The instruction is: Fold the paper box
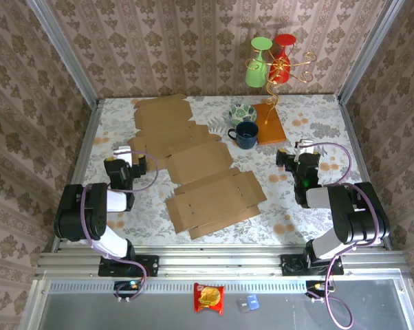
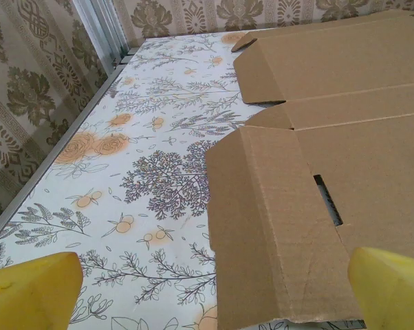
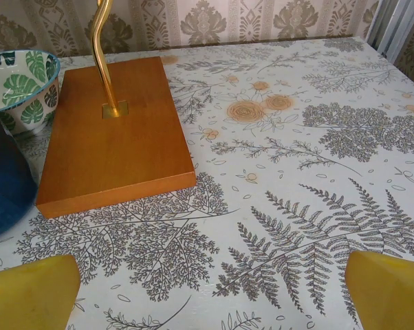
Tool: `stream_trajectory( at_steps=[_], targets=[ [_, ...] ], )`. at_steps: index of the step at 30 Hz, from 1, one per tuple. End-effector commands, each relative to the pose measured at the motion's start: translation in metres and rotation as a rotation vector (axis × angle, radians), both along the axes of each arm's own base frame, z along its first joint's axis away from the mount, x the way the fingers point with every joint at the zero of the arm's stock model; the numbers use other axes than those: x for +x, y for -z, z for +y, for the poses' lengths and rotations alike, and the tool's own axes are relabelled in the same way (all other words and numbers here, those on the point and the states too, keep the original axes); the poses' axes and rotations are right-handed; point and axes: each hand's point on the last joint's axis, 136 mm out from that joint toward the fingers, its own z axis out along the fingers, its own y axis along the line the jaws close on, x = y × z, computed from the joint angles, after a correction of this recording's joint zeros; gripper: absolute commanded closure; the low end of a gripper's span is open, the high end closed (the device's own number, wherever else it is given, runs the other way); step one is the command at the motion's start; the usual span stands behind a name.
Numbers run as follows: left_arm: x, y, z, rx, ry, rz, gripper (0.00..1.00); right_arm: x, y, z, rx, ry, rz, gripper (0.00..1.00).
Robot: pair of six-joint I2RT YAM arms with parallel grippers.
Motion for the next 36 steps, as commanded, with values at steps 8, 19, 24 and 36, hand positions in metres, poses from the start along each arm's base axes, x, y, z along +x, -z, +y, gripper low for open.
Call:
stream_trajectory(
  at_steps=[8, 19, 24, 36],
  targets=[
    [0.003, -0.008, -0.001, -0.016, 0.004, -0.023, 0.00, -0.002, -0.001, -0.007, -0.016, 0.033, -0.006, 0.00],
    [0.003, -0.007, -0.001, -0.016, 0.004, -0.022, 0.00, -0.002, -0.001, -0.007, -0.016, 0.033, -0.006, 0.00],
    [0.003, -0.007, -0.001, -0.016, 0.005, -0.022, 0.00, -0.003, -0.001, -0.007, -0.017, 0.031, -0.007, 0.00],
    [-0.027, -0.111, -0.046, 0.214, -0.071, -0.239, 0.00, -0.043, -0.125, -0.001, -0.100, 0.138, -0.233, 0.00]
  ],
)
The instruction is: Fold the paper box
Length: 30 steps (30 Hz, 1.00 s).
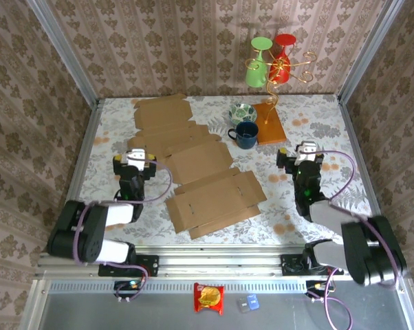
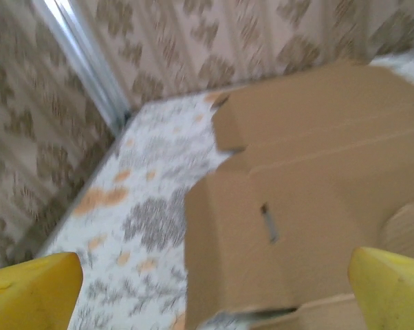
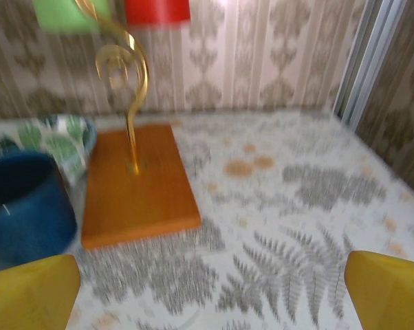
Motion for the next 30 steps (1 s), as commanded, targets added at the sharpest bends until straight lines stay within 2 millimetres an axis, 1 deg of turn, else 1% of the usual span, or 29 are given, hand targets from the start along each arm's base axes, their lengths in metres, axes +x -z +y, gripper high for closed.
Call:
stream_trajectory(
  at_steps=[1, 2, 3, 4, 5, 6, 7, 8, 9, 10, 11, 12, 13, 14, 15, 16, 17, 19, 20, 22, 24, 26, 30],
  targets=[
    [0.002, -0.069, 0.006, 0.030, -0.138, -0.098, 0.00, -0.009, -0.069, -0.011, -0.022, 0.108, -0.079, 0.00],
    [0.003, -0.084, 0.005, -0.002, -0.177, -0.092, 0.00, -0.013, -0.090, -0.010, -0.007, 0.122, -0.096, 0.00],
    [0.001, -0.092, 0.005, -0.057, -0.224, -0.029, 0.00, -0.018, -0.112, -0.014, 0.058, 0.161, -0.115, 0.00],
    [-0.009, -0.089, 0.005, -0.142, -0.257, 0.097, 0.00, -0.024, -0.122, -0.020, 0.190, 0.209, -0.098, 0.00],
    [-0.018, -0.083, 0.013, -0.307, -0.318, 0.155, 0.00, -0.031, -0.123, -0.024, 0.350, 0.230, -0.049, 0.00],
    [-0.018, -0.081, 0.013, -0.433, -0.307, 0.183, 0.00, -0.039, -0.117, -0.028, 0.476, 0.264, 0.013, 0.00],
    [-0.015, -0.075, 0.006, -0.587, -0.231, 0.237, 0.00, -0.048, -0.110, -0.029, 0.596, 0.297, 0.056, 0.00],
    [-0.015, -0.070, -0.001, -0.732, -0.212, 0.278, 0.00, -0.042, -0.109, -0.015, 0.657, 0.188, 0.084, 0.00],
    [-0.021, -0.064, -0.005, -0.810, -0.244, 0.327, 0.00, -0.036, -0.113, -0.002, 0.687, 0.082, 0.086, 0.00],
    [-0.029, -0.057, -0.015, -0.866, -0.273, 0.397, 0.00, -0.035, -0.115, 0.010, 0.725, 0.036, 0.113, 0.00],
    [-0.039, -0.053, -0.028, -0.894, -0.290, 0.474, 0.01, -0.040, -0.106, 0.014, 0.748, 0.075, 0.184, 0.00],
    [-0.051, -0.046, -0.039, -0.920, -0.325, 0.545, 0.03, -0.044, -0.100, 0.022, 0.749, 0.075, 0.238, 0.01],
    [-0.070, -0.037, -0.053, -0.938, -0.357, 0.629, 0.08, -0.045, -0.090, 0.036, 0.762, 0.051, 0.311, 0.09],
    [-0.087, -0.028, -0.072, -0.968, -0.363, 0.705, 0.14, -0.046, -0.083, 0.054, 0.785, 0.001, 0.368, 0.17],
    [-0.101, -0.020, -0.085, -1.004, -0.370, 0.760, 0.19, -0.052, -0.067, 0.068, 0.809, -0.021, 0.444, 0.23],
    [-0.119, -0.010, -0.100, -1.048, -0.388, 0.817, 0.22, -0.058, -0.053, 0.083, 0.856, -0.044, 0.500, 0.26],
    [-0.137, -0.001, -0.111, -1.089, -0.413, 0.859, 0.22, -0.063, -0.038, 0.098, 0.905, -0.069, 0.544, 0.29],
    [-0.167, 0.014, -0.126, -1.167, -0.468, 0.913, 0.23, -0.069, -0.016, 0.123, 0.985, -0.124, 0.590, 0.34],
    [-0.182, 0.021, -0.132, -1.202, -0.498, 0.930, 0.24, -0.073, -0.005, 0.133, 1.007, -0.134, 0.614, 0.35],
    [-0.205, 0.032, -0.146, -1.274, -0.527, 0.939, 0.27, -0.077, 0.013, 0.149, 1.051, -0.157, 0.656, 0.36],
    [-0.220, 0.042, -0.157, -1.334, -0.549, 0.938, 0.27, -0.080, 0.027, 0.162, 1.097, -0.175, 0.701, 0.38],
    [-0.233, 0.052, -0.164, -1.352, -0.573, 0.941, 0.27, -0.084, 0.037, 0.173, 1.102, -0.187, 0.747, 0.39],
    [-0.249, 0.068, -0.176, -1.403, -0.611, 0.931, 0.27, -0.091, 0.051, 0.185, 1.126, -0.194, 0.786, 0.39]
  ],
)
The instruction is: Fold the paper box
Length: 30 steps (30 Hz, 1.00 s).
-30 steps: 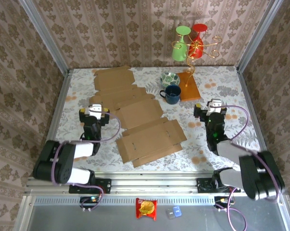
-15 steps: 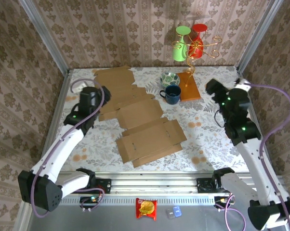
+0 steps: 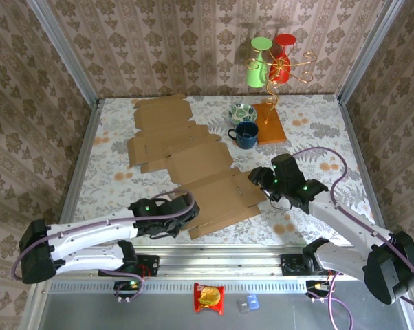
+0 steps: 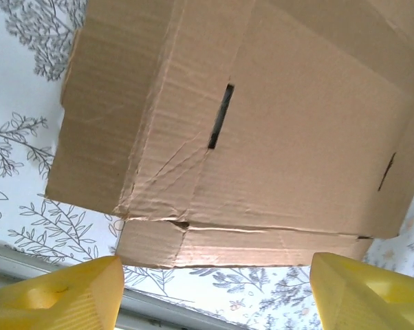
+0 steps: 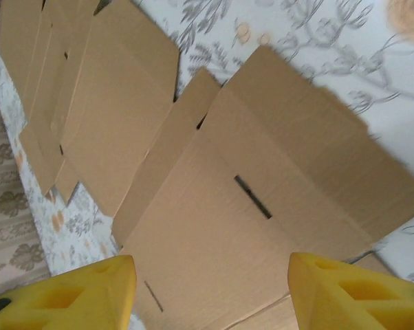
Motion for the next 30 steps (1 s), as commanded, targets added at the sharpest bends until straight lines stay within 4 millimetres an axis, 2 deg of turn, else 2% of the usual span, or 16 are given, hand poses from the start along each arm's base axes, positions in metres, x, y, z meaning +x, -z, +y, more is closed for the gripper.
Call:
stream_trajectory(
  at_steps=[1, 7, 16, 23, 30],
  targets=[
    [-0.008, 0.014, -0.003, -0.143, -0.395, 0.113, 0.27, -0.001, 0.000, 0.018, 0.119, 0.010, 0.015, 0.39],
    [-0.015, 0.034, -0.015, -0.173, -0.470, 0.134, 0.27, -0.007, 0.008, 0.026, 0.175, 0.001, 0.050, 0.38],
    [-0.001, 0.053, -0.013, -0.200, -0.593, 0.076, 0.31, -0.020, 0.010, 0.026, 0.203, -0.010, 0.076, 0.37],
    [0.014, 0.064, -0.013, -0.221, -0.621, -0.006, 0.40, -0.028, 0.015, 0.025, 0.229, -0.003, 0.101, 0.37],
    [0.018, 0.066, -0.004, -0.197, -0.628, -0.045, 0.52, -0.035, 0.016, 0.022, 0.260, 0.028, 0.124, 0.37]
  ],
)
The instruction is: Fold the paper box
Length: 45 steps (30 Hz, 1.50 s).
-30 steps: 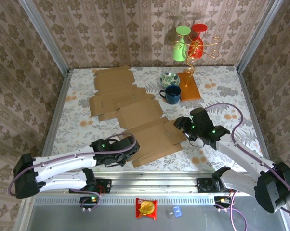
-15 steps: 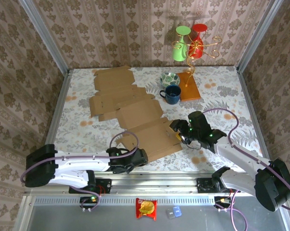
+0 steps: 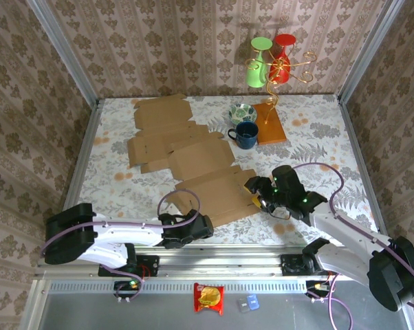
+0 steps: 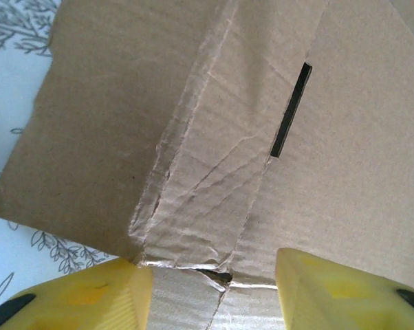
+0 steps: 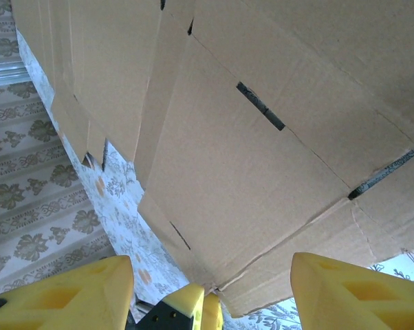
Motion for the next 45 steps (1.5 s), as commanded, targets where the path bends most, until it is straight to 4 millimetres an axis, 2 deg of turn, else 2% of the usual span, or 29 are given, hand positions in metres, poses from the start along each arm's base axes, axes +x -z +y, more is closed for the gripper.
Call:
stream_trajectory(
  at_steps=[1, 8, 10, 14, 20, 24, 25, 28, 31, 35, 41, 45],
  targets=[
    [0.007, 0.000, 0.010, -0.286, -0.485, 0.063, 0.55, -0.008, -0.001, 0.002, 0.042, 0.008, 0.026, 0.36],
    [0.014, -0.008, 0.011, -0.296, -0.482, 0.009, 0.93, -0.018, 0.004, -0.001, 0.071, 0.031, 0.058, 0.36],
    [0.017, -0.014, 0.011, -0.300, -0.481, -0.010, 0.98, -0.021, 0.006, -0.001, 0.085, 0.046, 0.071, 0.36],
    [0.021, -0.027, 0.010, -0.322, -0.482, -0.039, 1.00, -0.031, 0.011, 0.004, 0.110, 0.056, 0.092, 0.35],
    [0.027, -0.048, 0.007, -0.353, -0.473, -0.073, 1.00, -0.043, 0.028, 0.027, 0.141, 0.056, 0.120, 0.33],
    [0.018, -0.040, 0.003, -0.384, -0.478, 0.004, 1.00, -0.041, 0.030, 0.040, 0.156, 0.051, 0.121, 0.32],
    [0.014, -0.035, 0.001, -0.397, -0.484, 0.038, 0.97, -0.040, 0.029, 0.041, 0.152, 0.047, 0.118, 0.32],
    [0.013, -0.022, -0.005, -0.439, -0.493, 0.071, 0.79, -0.035, 0.030, 0.039, 0.137, 0.070, 0.107, 0.32],
    [0.015, -0.013, -0.003, -0.436, -0.517, 0.109, 0.66, -0.021, 0.028, 0.032, 0.111, 0.103, 0.071, 0.33],
    [0.017, -0.010, 0.005, -0.420, -0.537, 0.124, 0.58, 0.011, 0.028, 0.022, 0.077, 0.098, 0.047, 0.37],
    [0.017, -0.004, 0.010, -0.406, -0.554, 0.139, 0.51, 0.059, 0.025, -0.007, 0.026, 0.118, 0.011, 0.46],
    [0.024, -0.002, 0.011, -0.417, -0.576, 0.126, 0.47, 0.075, 0.031, -0.026, -0.014, 0.136, 0.015, 0.47]
  ],
)
